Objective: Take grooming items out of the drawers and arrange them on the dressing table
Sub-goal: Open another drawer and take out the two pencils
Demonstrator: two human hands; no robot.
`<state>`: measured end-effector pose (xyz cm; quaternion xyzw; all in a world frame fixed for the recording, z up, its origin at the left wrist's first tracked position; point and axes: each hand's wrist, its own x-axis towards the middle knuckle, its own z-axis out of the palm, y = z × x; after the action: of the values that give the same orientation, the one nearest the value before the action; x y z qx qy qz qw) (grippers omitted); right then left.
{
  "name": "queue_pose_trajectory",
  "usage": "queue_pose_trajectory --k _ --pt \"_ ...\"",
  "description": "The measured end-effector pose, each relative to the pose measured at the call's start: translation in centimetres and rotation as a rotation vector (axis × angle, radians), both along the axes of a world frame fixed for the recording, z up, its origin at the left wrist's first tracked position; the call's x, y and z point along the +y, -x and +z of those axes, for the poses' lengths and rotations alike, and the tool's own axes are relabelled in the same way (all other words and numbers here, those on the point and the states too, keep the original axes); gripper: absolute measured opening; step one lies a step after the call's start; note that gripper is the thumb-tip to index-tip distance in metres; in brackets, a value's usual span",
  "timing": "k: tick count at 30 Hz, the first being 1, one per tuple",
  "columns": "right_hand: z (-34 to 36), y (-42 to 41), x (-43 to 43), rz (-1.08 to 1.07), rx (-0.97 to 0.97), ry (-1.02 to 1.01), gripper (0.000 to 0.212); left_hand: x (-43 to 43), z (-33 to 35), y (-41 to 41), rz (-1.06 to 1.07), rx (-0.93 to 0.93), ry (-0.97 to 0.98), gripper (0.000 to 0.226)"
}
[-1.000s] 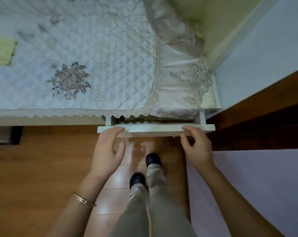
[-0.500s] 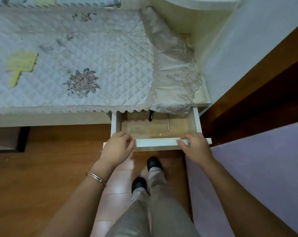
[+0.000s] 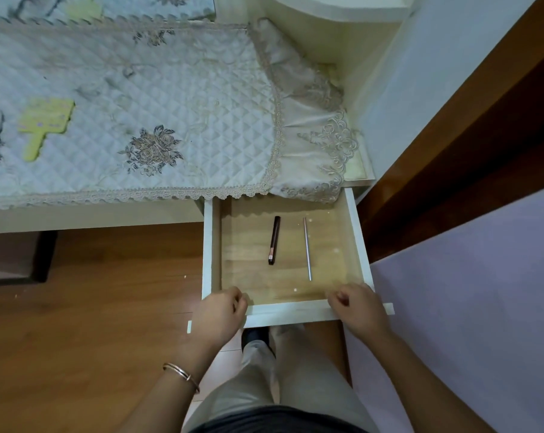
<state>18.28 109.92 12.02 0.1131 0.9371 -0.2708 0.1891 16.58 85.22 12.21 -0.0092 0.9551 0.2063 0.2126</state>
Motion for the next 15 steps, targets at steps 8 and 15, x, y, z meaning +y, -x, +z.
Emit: queue_pose_trajectory --k 8,15 --pt "-0.4 1.3 0.4 0.067 -0.156 0.003 0.042 0.9 0.1 1.7 -0.148 -0.105 0.142 0.034" --pt "-2.1 7.8 -1.3 0.029 -0.245 0.114 0.009 5.5 -2.0 8.7 -0.082 -0.179 0.027 0.026"
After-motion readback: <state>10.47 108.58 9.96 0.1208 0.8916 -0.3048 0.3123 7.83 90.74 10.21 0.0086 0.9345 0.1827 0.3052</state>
